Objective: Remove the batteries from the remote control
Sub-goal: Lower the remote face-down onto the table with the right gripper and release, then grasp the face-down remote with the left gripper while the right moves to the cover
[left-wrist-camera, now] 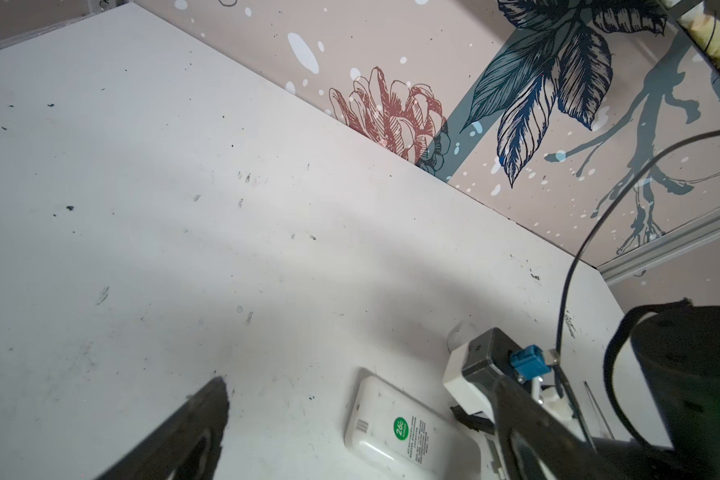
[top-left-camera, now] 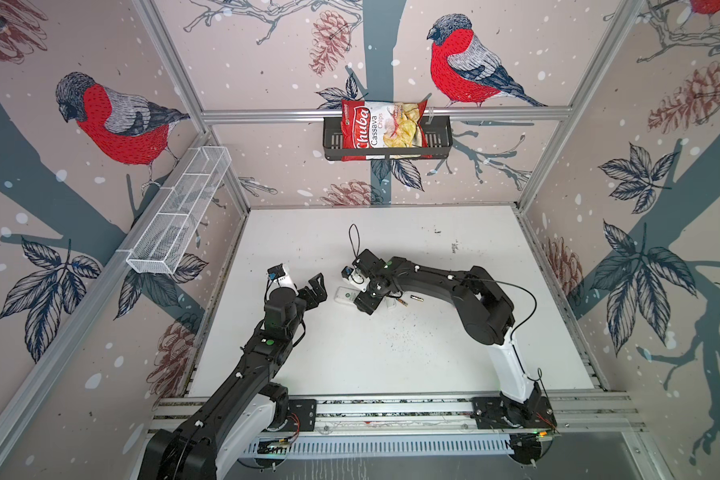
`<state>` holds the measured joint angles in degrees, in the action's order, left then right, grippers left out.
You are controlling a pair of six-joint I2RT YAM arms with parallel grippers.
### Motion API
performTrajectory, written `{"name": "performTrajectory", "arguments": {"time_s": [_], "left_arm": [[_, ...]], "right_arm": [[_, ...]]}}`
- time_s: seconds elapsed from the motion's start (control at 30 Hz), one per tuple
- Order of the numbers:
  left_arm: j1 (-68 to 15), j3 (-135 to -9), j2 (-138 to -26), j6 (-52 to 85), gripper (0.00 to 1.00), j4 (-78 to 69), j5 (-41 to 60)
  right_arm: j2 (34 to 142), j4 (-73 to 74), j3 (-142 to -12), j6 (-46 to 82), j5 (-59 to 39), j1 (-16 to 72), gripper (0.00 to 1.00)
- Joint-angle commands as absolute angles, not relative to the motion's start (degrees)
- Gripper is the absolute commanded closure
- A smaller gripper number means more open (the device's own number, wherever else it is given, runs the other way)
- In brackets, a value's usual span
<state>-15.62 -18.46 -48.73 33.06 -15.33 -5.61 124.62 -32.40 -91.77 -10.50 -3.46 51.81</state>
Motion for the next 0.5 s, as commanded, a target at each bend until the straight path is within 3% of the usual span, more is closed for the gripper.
{"name": "performTrajectory", "arguments": {"time_s": [0.0, 0.2, 0.47], "left_arm": [[-15.7, -19.2, -50.0, 30.8, 0.03, -14.9, -3.1], [-18.2, -22.5, -56.5, 25.7, 0.06, -13.9, 0.5], [-28.6, -34.0, -70.3, 16.9, 0.04, -2.7, -2.7]], "right_arm": [[123.0, -33.5, -88.9, -9.2, 0.1, 50.0, 0.24], [119.1, -30.1, -85.6, -8.5, -1.3, 46.8, 0.25], [106.3, -16.3, -75.9, -2.7, -16.2, 41.0, 0.21]]}}
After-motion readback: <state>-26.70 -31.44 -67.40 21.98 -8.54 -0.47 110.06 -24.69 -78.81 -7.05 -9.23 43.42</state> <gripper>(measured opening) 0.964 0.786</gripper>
